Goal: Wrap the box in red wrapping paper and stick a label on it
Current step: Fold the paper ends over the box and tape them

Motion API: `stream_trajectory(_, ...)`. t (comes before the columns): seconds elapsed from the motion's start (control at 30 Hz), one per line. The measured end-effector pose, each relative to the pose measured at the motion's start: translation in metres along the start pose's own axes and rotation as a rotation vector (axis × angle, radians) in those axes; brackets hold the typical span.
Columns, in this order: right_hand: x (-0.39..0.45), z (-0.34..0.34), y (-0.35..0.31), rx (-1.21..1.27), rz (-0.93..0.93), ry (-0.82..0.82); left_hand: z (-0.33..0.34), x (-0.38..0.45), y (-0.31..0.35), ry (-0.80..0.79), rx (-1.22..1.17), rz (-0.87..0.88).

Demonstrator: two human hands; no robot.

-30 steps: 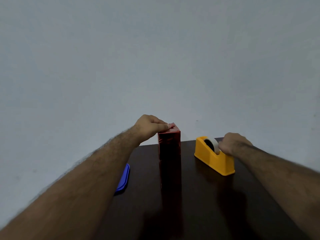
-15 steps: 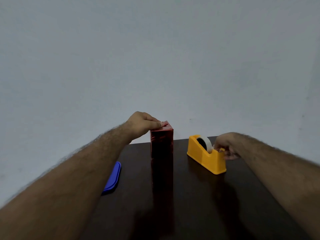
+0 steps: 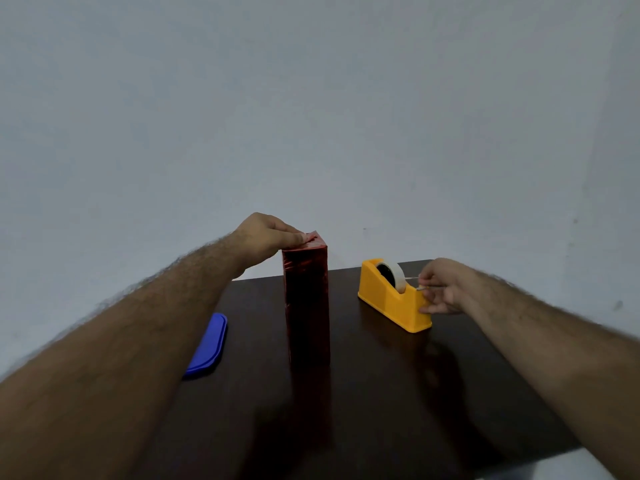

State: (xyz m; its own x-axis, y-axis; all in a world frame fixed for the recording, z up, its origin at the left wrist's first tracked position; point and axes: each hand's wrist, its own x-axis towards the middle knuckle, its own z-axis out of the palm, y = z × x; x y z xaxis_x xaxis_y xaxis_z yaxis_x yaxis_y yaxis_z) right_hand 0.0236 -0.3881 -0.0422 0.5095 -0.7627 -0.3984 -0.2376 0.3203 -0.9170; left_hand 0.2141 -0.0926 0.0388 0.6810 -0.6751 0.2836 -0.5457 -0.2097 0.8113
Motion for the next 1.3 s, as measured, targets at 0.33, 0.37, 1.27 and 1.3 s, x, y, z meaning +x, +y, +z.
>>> stream_trajectory(0.33, -0.013, -0.007, 0.014, 0.100, -0.099, 0.023, 0.001, -0.005, 0.006, -0.004, 0.026, -0.022)
stream_trajectory(0.37, -0.013, -0.008, 0.017, 0.091, -0.104, 0.035, 0.002, -0.005, 0.006, -0.001, 0.023, -0.021)
stream_trajectory(1.27, -0.036, -0.005, 0.053, 0.167, -0.505, 0.139, 0.006, -0.005, 0.009, 0.012, 0.045, -0.019)
stream_trajectory(1.3, -0.041, -0.003, 0.044, 0.178, -0.536, 0.085, 0.006, -0.006, 0.011, 0.010, 0.051, -0.019)
